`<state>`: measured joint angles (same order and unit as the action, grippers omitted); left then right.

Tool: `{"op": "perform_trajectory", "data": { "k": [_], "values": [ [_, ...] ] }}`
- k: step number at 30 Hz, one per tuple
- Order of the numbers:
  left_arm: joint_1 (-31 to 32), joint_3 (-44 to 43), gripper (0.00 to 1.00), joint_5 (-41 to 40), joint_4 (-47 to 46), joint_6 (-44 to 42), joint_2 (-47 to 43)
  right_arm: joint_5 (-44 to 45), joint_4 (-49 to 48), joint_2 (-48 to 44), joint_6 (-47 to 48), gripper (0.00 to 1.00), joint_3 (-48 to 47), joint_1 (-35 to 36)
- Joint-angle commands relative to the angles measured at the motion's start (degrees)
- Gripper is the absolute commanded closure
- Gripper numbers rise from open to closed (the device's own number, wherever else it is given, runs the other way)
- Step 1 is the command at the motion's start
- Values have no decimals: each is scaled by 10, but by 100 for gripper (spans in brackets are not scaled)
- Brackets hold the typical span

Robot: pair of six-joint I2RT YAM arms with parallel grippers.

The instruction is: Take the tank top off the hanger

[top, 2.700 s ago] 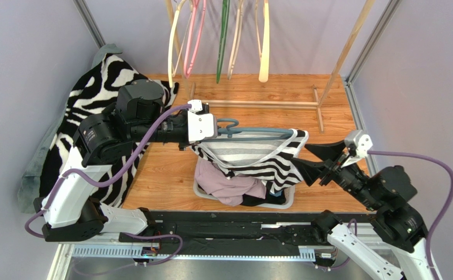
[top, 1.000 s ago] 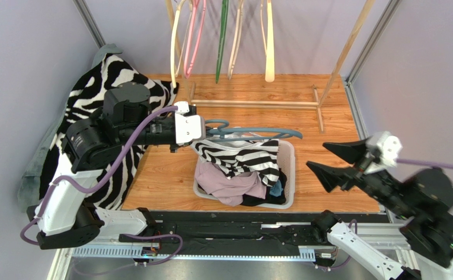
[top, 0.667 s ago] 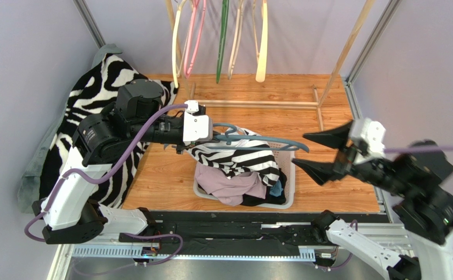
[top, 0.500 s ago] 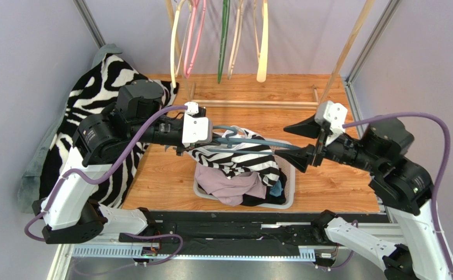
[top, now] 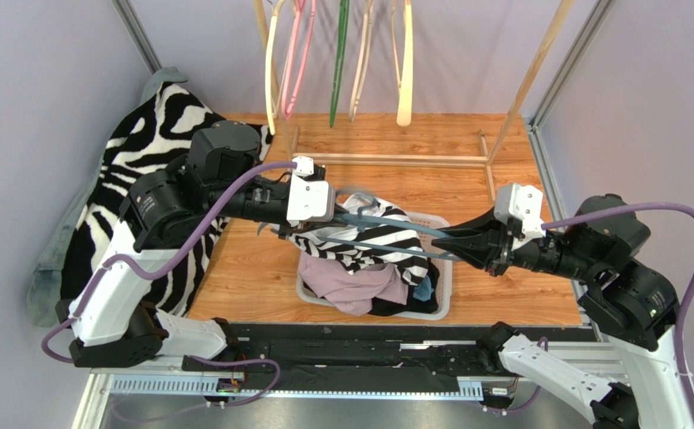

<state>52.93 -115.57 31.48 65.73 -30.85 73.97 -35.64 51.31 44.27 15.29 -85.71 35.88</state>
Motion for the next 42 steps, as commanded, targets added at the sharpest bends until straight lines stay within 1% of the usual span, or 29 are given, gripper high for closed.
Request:
{"op": "perform_trajectory", "data": {
  "k": [1,3,6,10,11,14,16,20,23,25,26,27,29,30,31,32,33,34,35,37,38,40,42],
  "values": [
    [-5,-44,10,-69,-38,3,-7,104,-3,-34,-28,100,-6,-5],
    [-5,-52,8,-88,-46,-2,-12,151,21,-45,-34,100,-30,-3],
    [-5,-38,8,-110,-48,-14,-29,185,63,-65,-41,100,-53,-4],
    [-5,25,10,-124,-47,-27,-55,187,100,-104,-56,100,-51,-4],
    [-5,59,11,-128,-50,-29,-63,181,118,-110,-60,100,-50,-5],
    [-5,120,13,-140,-73,-21,-75,140,149,-122,-70,100,-37,-4],
    [-5,138,13,-145,-80,-11,-81,143,171,-120,-76,100,-37,-4],
    [-5,151,14,-146,-82,-13,-81,161,260,-101,-74,100,-67,-4],
    [-5,157,18,-143,-80,-13,-82,193,290,-92,-84,100,-89,-5],
    [-5,164,24,-139,-81,-14,-81,203,294,-96,-85,100,-103,-5],
    [-5,176,30,-137,-80,-15,-80,233,298,-95,-87,100,-123,-4],
    [-5,184,33,-136,-81,-15,-80,247,300,-94,-89,100,-132,-5],
    [-5,219,38,-132,-82,-16,-81,285,301,-91,-93,100,-146,-4],
    [-5,231,41,-129,-83,-15,-82,290,303,-89,-95,100,-159,-4],
    [-4,243,41,-128,-86,-13,-86,286,307,-83,-95,100,-165,-4],
    [-4,263,39,-129,-94,-11,-87,274,315,-81,-97,100,-169,-5],
    [-3,270,36,-129,-96,-8,-86,282,318,-73,-99,100,-181,-4],
    [-2,275,35,-133,-97,-8,-85,303,321,-70,-103,100,-187,-5],
    [-1,281,34,-136,-100,-7,-83,349,322,-67,-107,100,-192,-4],
    [1,284,34,-140,-102,-7,-82,404,318,-61,-109,100,-208,-5],
    [2,287,33,-141,-104,-7,-81,453,311,-57,-112,100,-216,-5],
    [5,293,33,-147,-104,-6,-74,474,310,-42,-108,100,-237,-3],
    [7,302,33,-153,-104,2,-65,476,306,-33,-103,100,-248,-3]
  ]
}}
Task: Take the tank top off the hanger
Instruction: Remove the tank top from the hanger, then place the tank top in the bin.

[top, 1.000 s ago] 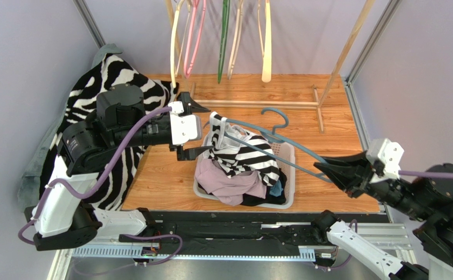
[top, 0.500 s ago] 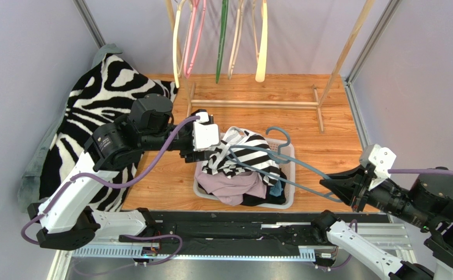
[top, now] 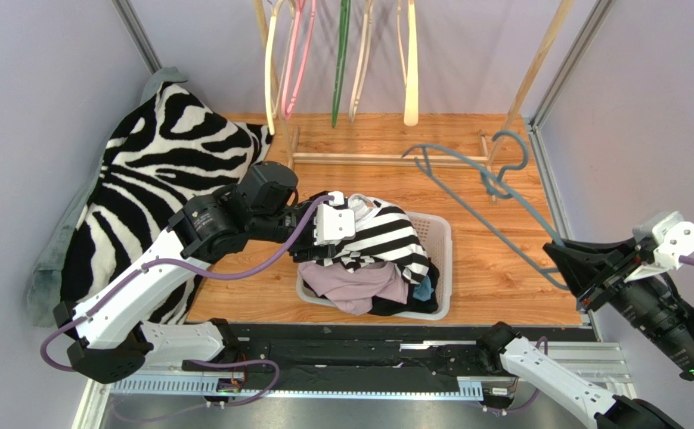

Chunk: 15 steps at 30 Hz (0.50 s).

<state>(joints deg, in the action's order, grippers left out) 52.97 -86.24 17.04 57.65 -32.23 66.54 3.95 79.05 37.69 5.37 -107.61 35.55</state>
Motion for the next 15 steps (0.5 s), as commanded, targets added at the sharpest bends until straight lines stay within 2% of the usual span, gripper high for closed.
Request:
{"op": "perform_trajectory", "data": {
  "k": [1,4,10,15],
  "values": [
    [8,12,33,-10,-23,17,17,84,28,36,-3,100,-35,1],
    [20,32,35,-1,-23,19,29,89,9,36,-1,100,-37,0],
    [42,70,34,27,-9,22,50,114,-161,-16,1,100,8,0],
    [71,9,34,92,72,36,102,248,-209,46,22,100,-11,1]
  ]
}}
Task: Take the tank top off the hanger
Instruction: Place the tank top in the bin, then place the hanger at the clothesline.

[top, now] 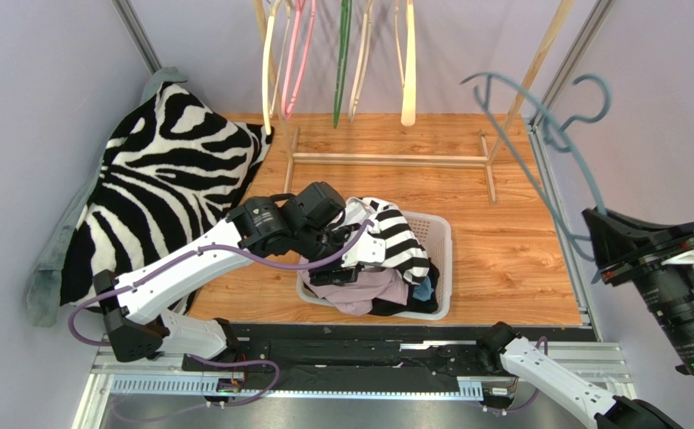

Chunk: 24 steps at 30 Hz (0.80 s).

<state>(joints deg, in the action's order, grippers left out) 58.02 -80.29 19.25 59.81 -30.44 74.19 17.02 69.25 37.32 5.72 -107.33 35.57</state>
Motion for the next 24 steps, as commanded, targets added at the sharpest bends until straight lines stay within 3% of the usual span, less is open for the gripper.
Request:
{"op": "perform_trajectory", "data": {
  "k": [1,6,7,8,9,12,15,21,24],
  "values": [
    [30,-54,34,74,63,15,39,134,-125,66,25,100,-16,1],
    [51,-26,29,83,83,-9,66,164,-188,192,65,100,-18,0],
    [53,-25,24,88,100,-14,68,167,-206,211,72,100,-23,-1],
    [53,-28,9,93,108,-17,68,170,-218,229,78,100,-24,-4],
    [54,-34,1,92,113,-16,63,163,-229,258,85,100,-24,-9],
    [56,-66,1,63,127,-12,35,106,-262,306,62,100,-40,-54],
    [56,-166,1,20,180,-13,38,61,-289,344,47,100,-65,-99],
    [56,-347,1,-35,258,4,51,16,-322,387,43,100,-118,-135],
    [56,-383,1,-51,248,8,24,6,-322,398,40,100,-135,-147]
  ]
}}
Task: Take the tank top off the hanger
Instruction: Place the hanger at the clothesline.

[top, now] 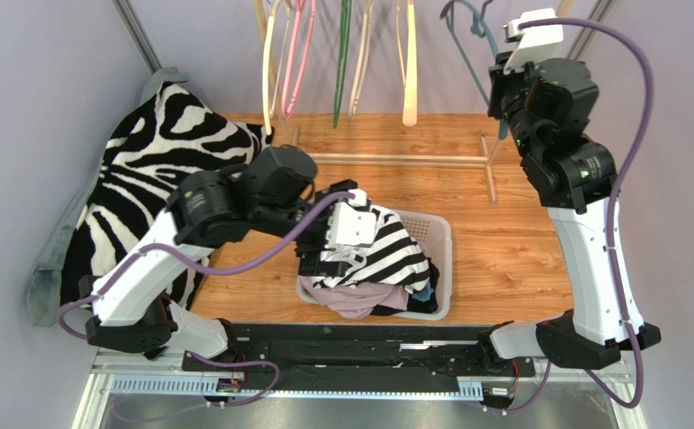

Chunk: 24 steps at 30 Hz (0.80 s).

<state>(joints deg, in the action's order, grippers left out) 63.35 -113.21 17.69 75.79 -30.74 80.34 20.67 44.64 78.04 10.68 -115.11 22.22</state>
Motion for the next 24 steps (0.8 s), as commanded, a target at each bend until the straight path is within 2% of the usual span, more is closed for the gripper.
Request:
{"op": "perform_trajectory", "data": {
  "k": [1,4,8,15,24],
  "values": [
    [3,-56,1,-42,81,8,-48,-34,-80,-7,-14,100,-59,-16],
    [3,-63,1,-76,43,11,-83,-64,-87,5,-42,100,-67,-42],
    [3,-78,1,-100,43,30,-91,-91,-89,48,-65,100,-95,-65],
    [2,-30,1,-148,31,30,-138,-113,-107,98,-84,100,-131,-75],
    [-2,13,1,-158,28,27,-159,-134,-119,135,-95,100,-148,-80]
  ]
}}
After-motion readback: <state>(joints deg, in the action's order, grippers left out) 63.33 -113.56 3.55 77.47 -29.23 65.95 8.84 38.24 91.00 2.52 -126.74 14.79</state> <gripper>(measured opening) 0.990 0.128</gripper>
